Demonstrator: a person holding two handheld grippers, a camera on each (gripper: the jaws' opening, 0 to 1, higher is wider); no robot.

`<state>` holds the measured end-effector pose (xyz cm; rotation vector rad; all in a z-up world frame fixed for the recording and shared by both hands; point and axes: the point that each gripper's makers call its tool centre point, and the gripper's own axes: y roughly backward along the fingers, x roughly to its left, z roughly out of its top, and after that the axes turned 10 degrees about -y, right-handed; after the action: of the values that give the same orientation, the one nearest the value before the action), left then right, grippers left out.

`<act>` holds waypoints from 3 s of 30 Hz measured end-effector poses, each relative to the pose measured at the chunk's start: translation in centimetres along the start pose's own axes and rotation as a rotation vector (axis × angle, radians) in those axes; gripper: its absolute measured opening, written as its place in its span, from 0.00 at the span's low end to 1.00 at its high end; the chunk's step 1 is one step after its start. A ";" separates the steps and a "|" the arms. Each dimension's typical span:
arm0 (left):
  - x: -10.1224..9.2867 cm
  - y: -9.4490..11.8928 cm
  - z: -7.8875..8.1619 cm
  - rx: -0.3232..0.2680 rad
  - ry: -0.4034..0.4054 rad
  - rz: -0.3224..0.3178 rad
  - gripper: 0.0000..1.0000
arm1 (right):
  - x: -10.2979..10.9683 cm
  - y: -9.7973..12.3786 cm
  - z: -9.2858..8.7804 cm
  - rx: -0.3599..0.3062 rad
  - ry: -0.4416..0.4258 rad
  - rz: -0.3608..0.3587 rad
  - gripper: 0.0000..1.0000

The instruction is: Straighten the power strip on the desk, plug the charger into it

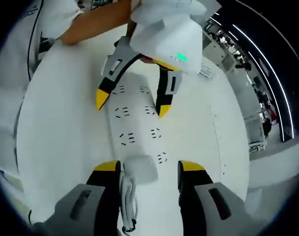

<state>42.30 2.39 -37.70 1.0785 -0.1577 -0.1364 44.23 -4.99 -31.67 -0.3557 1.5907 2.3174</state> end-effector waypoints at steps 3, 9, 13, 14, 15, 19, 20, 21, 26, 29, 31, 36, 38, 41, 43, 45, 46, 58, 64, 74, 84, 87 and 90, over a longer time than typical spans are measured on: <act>0.0 0.0 0.0 0.006 0.001 0.000 0.75 | 0.2 -0.7 -0.3 0.010 0.024 0.037 0.44; 0.0 0.0 -0.1 0.012 0.007 0.002 0.75 | 1.3 -0.9 -0.4 0.001 0.090 0.109 0.33; 0.0 0.0 0.0 0.010 0.007 0.001 0.75 | 1.6 -0.9 -0.6 -0.002 0.097 0.137 0.30; 0.0 0.0 0.1 0.009 0.007 0.001 0.75 | 1.6 -0.9 -0.6 -0.001 0.101 0.139 0.30; 0.0 0.0 0.1 0.008 0.007 0.001 0.75 | 1.6 -0.9 -0.6 -0.001 0.104 0.139 0.30; 0.2 -0.1 0.0 0.010 0.007 0.001 0.75 | 1.6 -0.8 -0.7 0.005 0.082 0.134 0.30; 0.2 -0.1 0.0 0.009 0.006 0.001 0.75 | 1.6 -0.8 -0.7 0.008 0.073 0.130 0.30; 0.2 -0.1 0.0 0.007 0.006 0.001 0.75 | 1.5 -0.9 -0.7 0.011 0.061 0.124 0.30; 0.2 -0.1 0.1 0.002 0.003 -0.001 0.75 | 1.5 -0.8 -0.7 0.017 0.044 0.120 0.29; 0.2 -0.1 0.1 0.001 0.002 -0.001 0.75 | 1.5 -0.9 -0.6 0.013 0.034 0.128 0.29; 0.2 -0.1 0.1 0.003 0.002 -0.001 0.75 | 1.5 -0.9 -0.6 0.011 0.024 0.132 0.29; 0.2 -0.1 0.2 -0.002 -0.004 -0.003 0.75 | 1.5 -0.9 -0.6 0.005 0.024 0.128 0.29; 0.2 -0.1 0.2 -0.005 -0.005 -0.004 0.75 | 1.5 -0.9 -0.6 0.008 0.023 0.125 0.29; 0.2 -0.2 0.2 -0.006 -0.007 -0.004 0.75 | 1.6 -0.9 -0.6 0.013 0.021 0.119 0.29; 0.2 -0.2 0.2 -0.008 -0.008 -0.005 0.75 | 1.6 -1.0 -0.6 0.017 0.021 0.112 0.29; 0.2 -0.2 0.2 -0.011 -0.010 -0.005 0.76 | 1.6 -1.0 -0.6 0.021 0.013 0.107 0.29; 0.2 -0.2 0.2 -0.011 -0.010 -0.005 0.76 | 1.6 -1.0 -0.6 0.023 0.013 0.105 0.29; 0.1 -0.1 0.2 -0.010 -0.015 -0.007 0.75 | 1.7 -0.9 -0.6 0.027 -0.016 0.081 0.30; 0.0 -0.1 0.3 -0.011 -0.018 -0.008 0.74 | 1.8 -0.9 -0.7 0.030 -0.041 0.070 0.30; 0.0 -0.2 0.2 -0.012 -0.023 -0.011 0.73 | 2.2 -0.7 -0.7 0.033 -0.078 0.046 0.30; -0.5 -0.2 0.6 -0.007 -0.025 -0.012 0.72 | 2.5 -0.5 -0.7 0.032 -0.117 0.029 0.30; -0.5 -0.1 0.6 -0.007 -0.026 -0.013 0.72 | 2.6 -0.5 -0.7 0.032 -0.125 0.025 0.30; -0.5 -0.1 0.6 -0.008 -0.028 -0.013 0.71 | 2.7 -0.5 -0.7 0.035 -0.139 0.019 0.30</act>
<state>41.74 1.93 -37.60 1.0703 -0.1748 -0.1638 41.94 -5.15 -33.30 -0.1685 1.5712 2.2718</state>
